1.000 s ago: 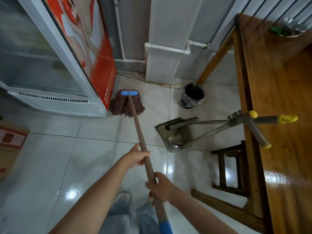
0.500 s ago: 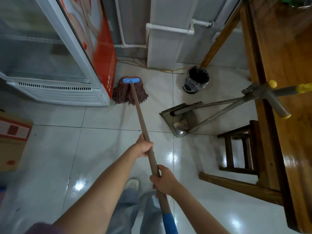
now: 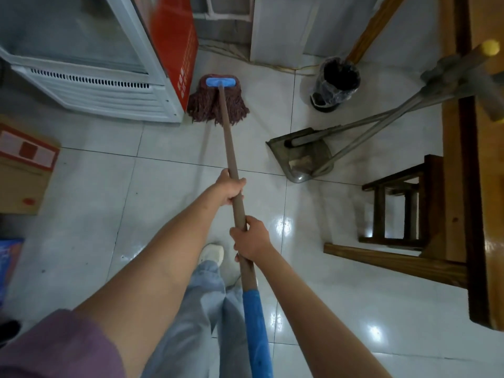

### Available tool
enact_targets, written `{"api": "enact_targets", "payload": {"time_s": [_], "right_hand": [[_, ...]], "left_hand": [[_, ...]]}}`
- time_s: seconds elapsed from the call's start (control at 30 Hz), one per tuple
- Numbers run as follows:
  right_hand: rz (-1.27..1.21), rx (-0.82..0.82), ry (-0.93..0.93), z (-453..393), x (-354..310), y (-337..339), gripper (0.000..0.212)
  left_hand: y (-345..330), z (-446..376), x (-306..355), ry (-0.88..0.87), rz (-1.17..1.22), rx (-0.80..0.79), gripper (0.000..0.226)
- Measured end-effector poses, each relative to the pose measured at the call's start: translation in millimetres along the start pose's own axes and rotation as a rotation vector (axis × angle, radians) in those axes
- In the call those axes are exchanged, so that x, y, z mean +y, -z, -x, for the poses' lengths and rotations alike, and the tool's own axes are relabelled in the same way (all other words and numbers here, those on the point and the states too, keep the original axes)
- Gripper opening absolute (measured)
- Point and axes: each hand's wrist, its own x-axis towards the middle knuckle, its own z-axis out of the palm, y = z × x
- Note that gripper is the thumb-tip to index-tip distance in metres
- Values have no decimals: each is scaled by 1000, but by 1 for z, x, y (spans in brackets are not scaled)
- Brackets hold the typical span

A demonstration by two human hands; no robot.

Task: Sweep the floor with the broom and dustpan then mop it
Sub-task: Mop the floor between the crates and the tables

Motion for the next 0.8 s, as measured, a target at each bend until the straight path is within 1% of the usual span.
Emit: {"api": "enact_targets", "payload": {"time_s": [0.1, 0.2, 0.4, 0.57, 0.63, 0.73, 0.8], "right_hand": [[22, 22, 29, 2, 20, -5, 15], [79, 33, 51, 11, 43, -5, 11], [161, 55, 81, 37, 81, -9, 8], [222, 73, 56, 58, 109, -39, 12], [221, 88, 49, 69, 120, -56, 13], [217, 108, 55, 88, 139, -85, 16], [228, 129, 58, 101, 149, -109, 16]], "left_hand": [[-3, 6, -11, -10, -51, -23, 44], [-9, 14, -28, -21, -72, -49, 46], [-20, 30, -69, -34, -24, -100, 50], [-9, 48, -106, -18, -28, -127, 63], [-2, 56, -123, -15, -32, -142, 60], [11, 73, -153, -39, -60, -149, 42], [24, 83, -174, -47, -72, -154, 38]]}}
